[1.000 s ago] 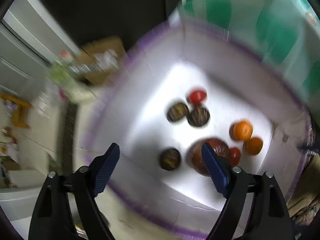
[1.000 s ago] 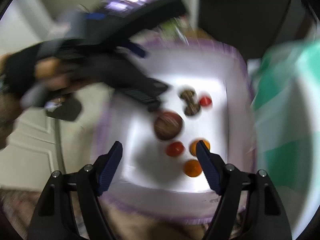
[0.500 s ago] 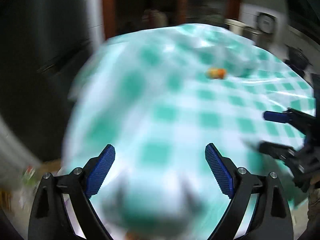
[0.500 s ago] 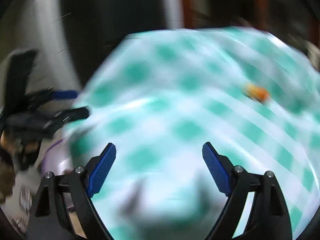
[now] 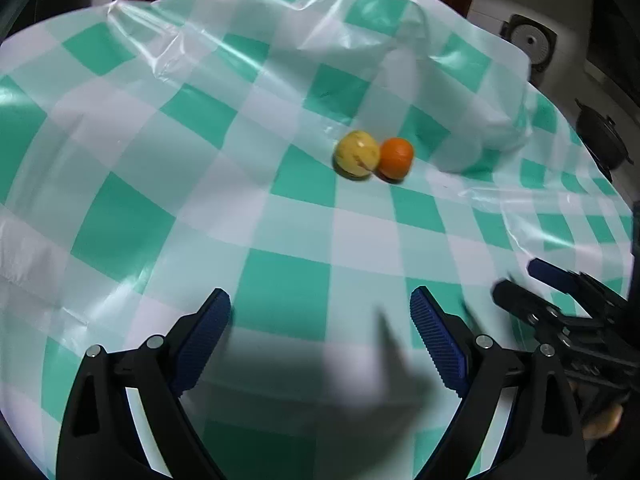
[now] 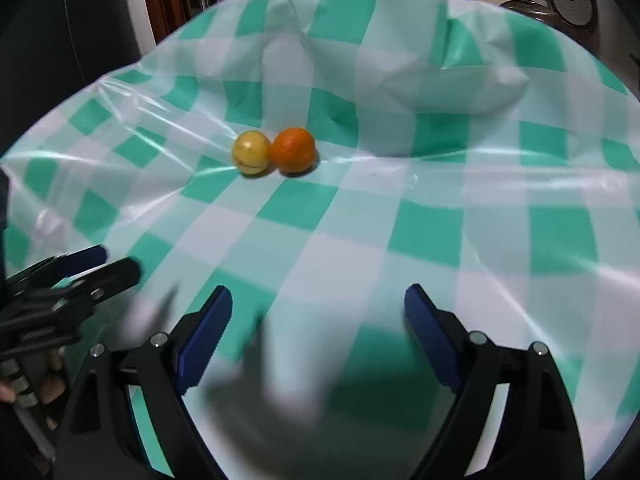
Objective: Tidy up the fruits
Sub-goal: 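Move both open tools back over the last two fruits, then grasp the last tangerine with the right tool while the left tool grasps the yellow tomato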
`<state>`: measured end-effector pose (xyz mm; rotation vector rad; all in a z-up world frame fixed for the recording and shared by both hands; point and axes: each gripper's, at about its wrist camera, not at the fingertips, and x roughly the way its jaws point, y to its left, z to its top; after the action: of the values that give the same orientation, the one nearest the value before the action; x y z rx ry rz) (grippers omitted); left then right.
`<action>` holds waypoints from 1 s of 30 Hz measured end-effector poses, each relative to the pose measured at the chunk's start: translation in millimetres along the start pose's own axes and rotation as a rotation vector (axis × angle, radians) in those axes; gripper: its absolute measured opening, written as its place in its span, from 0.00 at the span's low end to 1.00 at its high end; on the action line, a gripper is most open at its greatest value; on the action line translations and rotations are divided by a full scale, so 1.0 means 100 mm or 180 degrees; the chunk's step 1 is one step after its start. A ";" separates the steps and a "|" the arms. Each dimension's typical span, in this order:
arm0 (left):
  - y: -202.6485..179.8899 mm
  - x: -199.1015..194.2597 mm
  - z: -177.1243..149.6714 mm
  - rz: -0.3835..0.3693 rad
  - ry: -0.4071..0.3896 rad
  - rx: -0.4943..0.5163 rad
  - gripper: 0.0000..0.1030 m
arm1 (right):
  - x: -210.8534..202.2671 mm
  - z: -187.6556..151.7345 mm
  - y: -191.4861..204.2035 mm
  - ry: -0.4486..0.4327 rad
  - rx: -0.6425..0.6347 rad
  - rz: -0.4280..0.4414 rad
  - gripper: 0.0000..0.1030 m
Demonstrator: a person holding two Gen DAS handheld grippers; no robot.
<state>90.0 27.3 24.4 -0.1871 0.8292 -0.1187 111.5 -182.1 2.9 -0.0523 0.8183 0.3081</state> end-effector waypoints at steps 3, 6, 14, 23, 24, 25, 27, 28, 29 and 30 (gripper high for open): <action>0.02 -0.01 -0.02 -0.0046 0.0000 -0.0044 0.86 | 0.23 0.21 0.07 0.0092 -0.0192 0.0033 0.86; -0.05 -0.07 -0.04 -0.0009 -0.0125 0.0054 0.86 | 0.43 0.43 0.15 0.0161 -0.0444 0.0025 0.84; 0.06 -0.08 -0.01 -0.0063 -0.0144 -0.0167 0.86 | 0.96 0.93 0.06 0.0335 -0.0509 0.0065 0.66; 0.05 -0.09 -0.02 -0.0074 -0.0141 -0.0152 0.86 | 1.18 1.08 0.24 0.0360 -0.0718 0.0052 0.64; 0.05 -0.09 -0.02 -0.0072 -0.0140 -0.0153 0.86 | 1.20 1.10 0.24 0.0363 -0.0698 0.0053 0.64; 0.05 -0.09 -0.02 -0.0071 -0.0132 -0.0150 0.86 | 1.23 1.14 0.24 0.0367 -0.0682 0.0056 0.62; 0.06 -0.08 -0.01 -0.0066 -0.0123 -0.0154 0.86 | 1.28 1.21 0.25 0.0355 -0.0661 0.0051 0.59; 0.06 -0.08 -0.01 -0.0062 -0.0119 -0.0157 0.86 | 1.29 1.23 0.26 0.0352 -0.0651 0.0055 0.58; 0.06 -0.08 -0.01 -0.0063 -0.0113 -0.0160 0.86 | 1.29 1.24 0.26 0.0346 -0.0641 0.0065 0.53; 0.06 -0.08 0.00 -0.0061 -0.0112 -0.0165 0.86 | 1.28 1.24 0.27 0.0344 -0.0625 0.0141 0.44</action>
<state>84.3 34.3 29.1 -0.2453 0.7960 -0.1119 273.8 -104.2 -2.9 -0.2364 0.8950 0.4298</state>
